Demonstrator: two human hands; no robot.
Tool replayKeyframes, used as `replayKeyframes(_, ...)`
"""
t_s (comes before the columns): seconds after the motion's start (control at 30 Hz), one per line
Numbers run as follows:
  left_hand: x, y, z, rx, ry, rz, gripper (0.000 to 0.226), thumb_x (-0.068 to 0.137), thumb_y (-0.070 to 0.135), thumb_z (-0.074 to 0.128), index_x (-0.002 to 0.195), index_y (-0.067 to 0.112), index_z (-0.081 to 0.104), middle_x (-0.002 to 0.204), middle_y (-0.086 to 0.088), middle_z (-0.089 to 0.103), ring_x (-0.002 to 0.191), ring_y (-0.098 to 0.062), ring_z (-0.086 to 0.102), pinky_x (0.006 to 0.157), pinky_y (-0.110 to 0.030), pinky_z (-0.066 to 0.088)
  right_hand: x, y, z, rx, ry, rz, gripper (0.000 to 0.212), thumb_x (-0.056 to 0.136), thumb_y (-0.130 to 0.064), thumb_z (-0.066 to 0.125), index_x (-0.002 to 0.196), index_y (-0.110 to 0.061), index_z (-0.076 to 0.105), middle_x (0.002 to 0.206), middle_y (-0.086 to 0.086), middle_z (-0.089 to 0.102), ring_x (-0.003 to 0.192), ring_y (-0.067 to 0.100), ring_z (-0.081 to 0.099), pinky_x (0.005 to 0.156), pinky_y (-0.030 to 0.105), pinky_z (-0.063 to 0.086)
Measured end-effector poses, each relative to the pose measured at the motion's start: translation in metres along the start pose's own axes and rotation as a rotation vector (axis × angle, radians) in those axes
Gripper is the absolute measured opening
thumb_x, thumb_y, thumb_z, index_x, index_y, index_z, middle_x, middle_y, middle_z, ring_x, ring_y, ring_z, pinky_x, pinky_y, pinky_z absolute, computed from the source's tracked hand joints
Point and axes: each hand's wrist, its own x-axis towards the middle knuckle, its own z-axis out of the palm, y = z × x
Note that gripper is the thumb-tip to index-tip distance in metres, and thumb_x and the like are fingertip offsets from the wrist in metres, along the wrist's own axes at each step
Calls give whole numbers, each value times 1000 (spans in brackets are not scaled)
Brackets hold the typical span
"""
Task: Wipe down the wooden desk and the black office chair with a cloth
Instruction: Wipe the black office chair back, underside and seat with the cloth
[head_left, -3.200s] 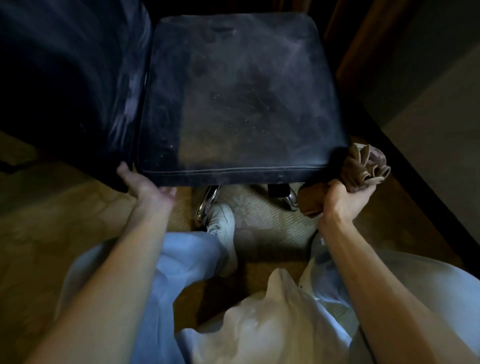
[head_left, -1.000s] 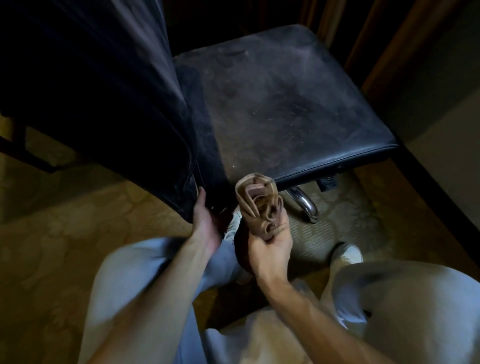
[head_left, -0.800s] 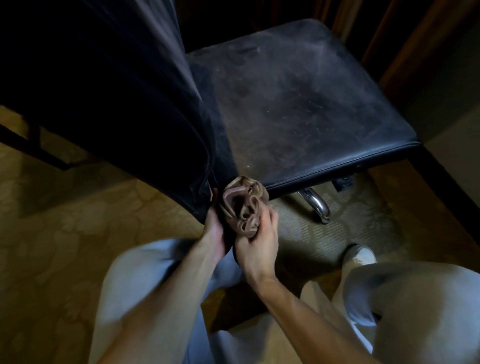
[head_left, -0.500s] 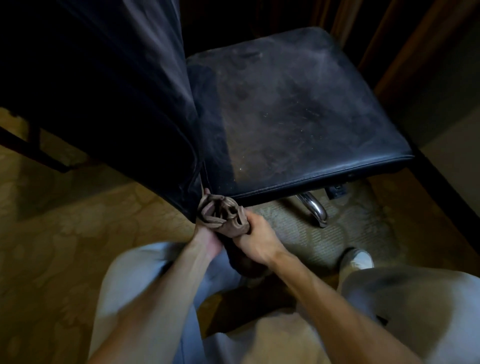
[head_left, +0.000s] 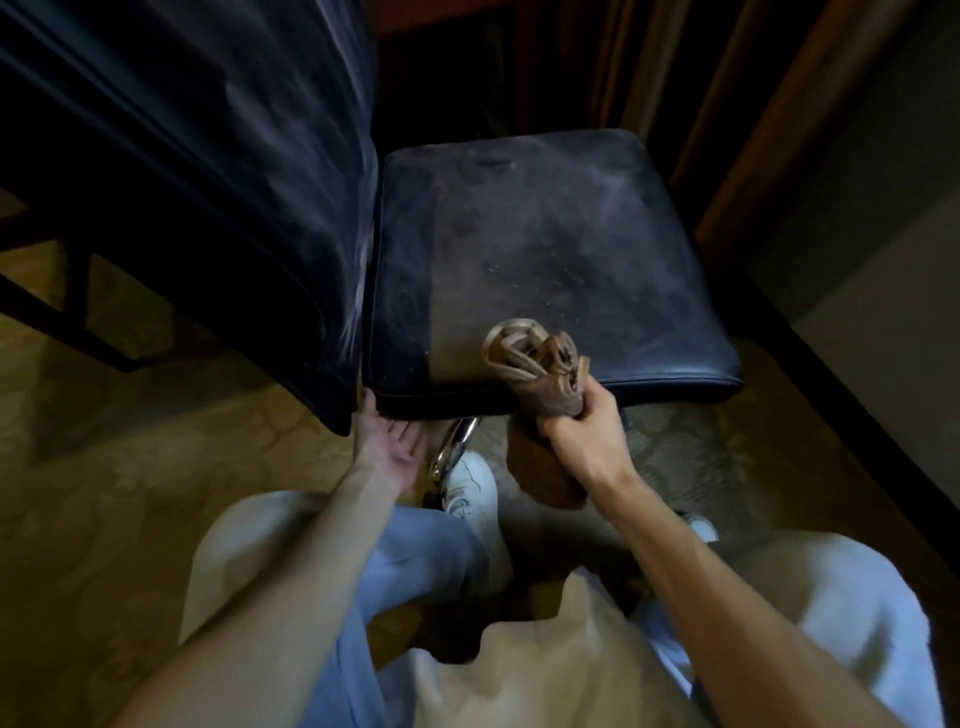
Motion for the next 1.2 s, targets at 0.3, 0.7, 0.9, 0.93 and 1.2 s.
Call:
replayKeyframes(0.3, -7, 12, 26, 18, 156, -114, 92, 94, 83, 17, 150, 17, 48, 154, -8, 52, 142, -30, 48, 115, -47, 35, -27, -6, -52, -91, 126, 27, 43, 86, -2, 64, 106, -40, 65, 97, -7, 73, 99, 10, 67, 98, 45, 54)
replayKeyframes(0.7, 23, 92, -89, 263, 95, -2, 89, 94, 84, 22, 116, 12, 70, 121, -13, 72, 105, -31, 67, 83, -40, 54, -7, -41, -10, 21, 175, 59, 38, 82, -6, 65, 97, -40, 61, 85, -12, 72, 85, 8, 68, 79, 29, 51)
replayKeyframes(0.9, -2, 77, -137, 400, 201, 43, 81, 99, 77, 26, 155, 21, 45, 149, -13, 55, 133, -35, 54, 109, -49, 45, 2, -71, 26, -98, 102, -13, 44, 64, -21, 62, 93, -53, 64, 87, -17, 74, 83, 5, 68, 78, 35, 55)
replayKeyframes(0.93, -6, 78, -140, 440, 233, 80, 80, 100, 75, 28, 156, 21, 42, 151, -11, 53, 136, -36, 52, 111, -49, 44, 0, -71, 27, -108, 97, -11, 43, 63, -22, 62, 94, -52, 64, 88, -14, 74, 84, 7, 69, 81, 38, 57)
replayKeyframes(1.2, -20, 90, -167, 585, 341, 175, 80, 103, 69, 32, 158, 12, 38, 157, -17, 44, 142, -40, 44, 119, -53, 35, -19, -65, 22, -55, 132, -2, 44, 74, -5, 63, 104, -36, 65, 87, -3, 74, 88, 20, 70, 80, 43, 60)
